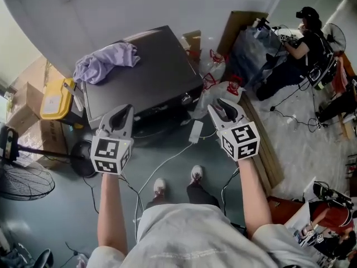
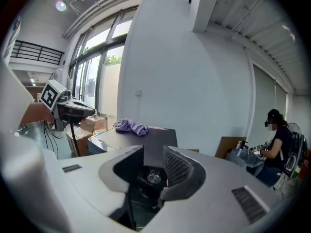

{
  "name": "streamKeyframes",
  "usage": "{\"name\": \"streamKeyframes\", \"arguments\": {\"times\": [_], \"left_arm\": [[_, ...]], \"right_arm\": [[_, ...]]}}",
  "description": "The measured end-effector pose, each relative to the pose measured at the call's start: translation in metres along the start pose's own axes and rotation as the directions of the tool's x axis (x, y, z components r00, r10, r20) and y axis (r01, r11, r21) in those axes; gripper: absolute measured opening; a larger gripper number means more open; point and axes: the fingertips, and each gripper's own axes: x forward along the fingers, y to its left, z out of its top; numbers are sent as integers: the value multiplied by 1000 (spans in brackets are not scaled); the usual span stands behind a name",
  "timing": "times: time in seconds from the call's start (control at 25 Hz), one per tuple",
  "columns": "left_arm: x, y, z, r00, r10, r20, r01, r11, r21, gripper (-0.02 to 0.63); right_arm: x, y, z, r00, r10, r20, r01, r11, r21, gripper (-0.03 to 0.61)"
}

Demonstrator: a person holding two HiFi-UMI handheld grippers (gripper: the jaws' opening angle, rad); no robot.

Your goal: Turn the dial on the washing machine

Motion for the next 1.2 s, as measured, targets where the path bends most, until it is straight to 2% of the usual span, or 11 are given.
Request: {"name": "streamKeyframes", "arguments": {"times": [0.24,0.48,0.84,1.2], "left_arm": [[4,0,-19,996,60,-60,-61,998,-22,15],[13,-2,-38,992,87,-94,-94,993,-67,15],[12,-3,-83,981,121,-152,-139,983,-116,15],[5,4,-125,968,136,-210,-167,976,-140,15]], "right_arm": [[42,-3,-22,994,92,-56,-92,996,15,161],[75,2,-47,982,150,-117,-149,989,20,192],[127,13,-108,957,186,-224,-187,982,18,233],[175,18,-156,941,159,-300,-162,987,15,272]]}}
